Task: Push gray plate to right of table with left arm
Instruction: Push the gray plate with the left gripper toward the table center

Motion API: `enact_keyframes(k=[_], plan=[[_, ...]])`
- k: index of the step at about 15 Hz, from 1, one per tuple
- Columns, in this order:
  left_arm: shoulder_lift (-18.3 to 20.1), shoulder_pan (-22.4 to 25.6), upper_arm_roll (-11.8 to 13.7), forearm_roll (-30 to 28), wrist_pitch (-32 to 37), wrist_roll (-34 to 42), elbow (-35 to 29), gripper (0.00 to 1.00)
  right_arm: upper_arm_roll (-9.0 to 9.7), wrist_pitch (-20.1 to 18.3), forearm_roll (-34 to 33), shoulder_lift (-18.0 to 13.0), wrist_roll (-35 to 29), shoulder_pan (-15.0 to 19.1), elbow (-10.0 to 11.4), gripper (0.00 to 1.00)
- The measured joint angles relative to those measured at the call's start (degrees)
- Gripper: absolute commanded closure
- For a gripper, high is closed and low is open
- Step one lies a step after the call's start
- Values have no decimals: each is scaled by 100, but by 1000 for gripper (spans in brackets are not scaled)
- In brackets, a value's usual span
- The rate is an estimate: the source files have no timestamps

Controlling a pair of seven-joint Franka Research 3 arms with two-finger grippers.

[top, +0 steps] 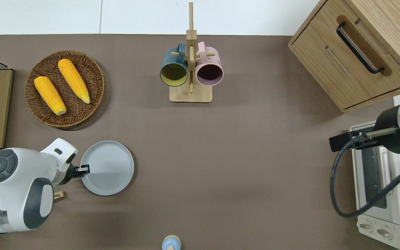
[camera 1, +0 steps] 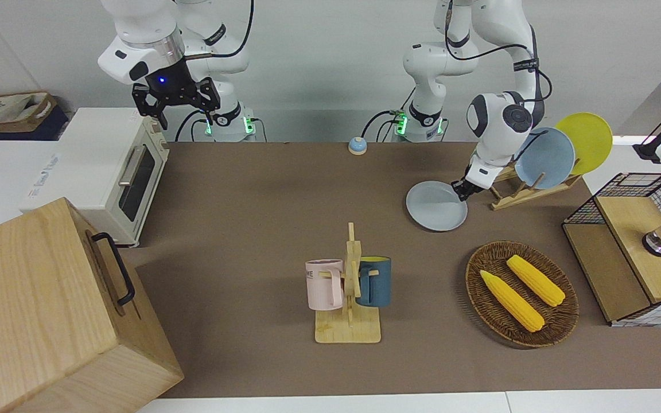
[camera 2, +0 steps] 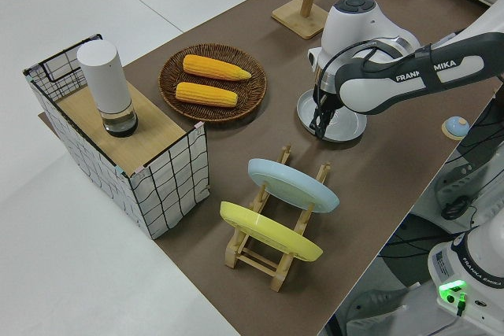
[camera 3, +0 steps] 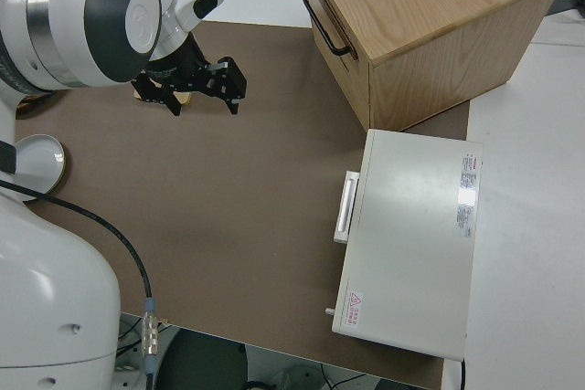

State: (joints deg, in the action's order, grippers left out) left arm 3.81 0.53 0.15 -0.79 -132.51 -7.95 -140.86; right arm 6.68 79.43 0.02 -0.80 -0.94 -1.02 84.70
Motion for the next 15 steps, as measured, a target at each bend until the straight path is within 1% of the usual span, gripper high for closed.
enact_keyframes(k=[2, 5, 8, 11, 15], plan=[[-1, -2, 0, 0, 0, -29, 0, 1000, 0, 0, 0, 0, 0, 0, 0, 17], [-6, -8, -24, 19, 3, -277, 6, 1000, 0, 0, 0, 0, 0, 0, 0, 17], [-52, -139, -149, 26, -18, -729, 30, 1000, 0, 0, 0, 0, 0, 0, 0, 17], [-152, -527, -240, 35, -41, -1406, 99, 1000, 0, 0, 0, 0, 0, 0, 0, 17], [-353, -1254, -266, 35, -41, -2424, 329, 1000, 0, 0, 0, 0, 0, 0, 0, 17]])
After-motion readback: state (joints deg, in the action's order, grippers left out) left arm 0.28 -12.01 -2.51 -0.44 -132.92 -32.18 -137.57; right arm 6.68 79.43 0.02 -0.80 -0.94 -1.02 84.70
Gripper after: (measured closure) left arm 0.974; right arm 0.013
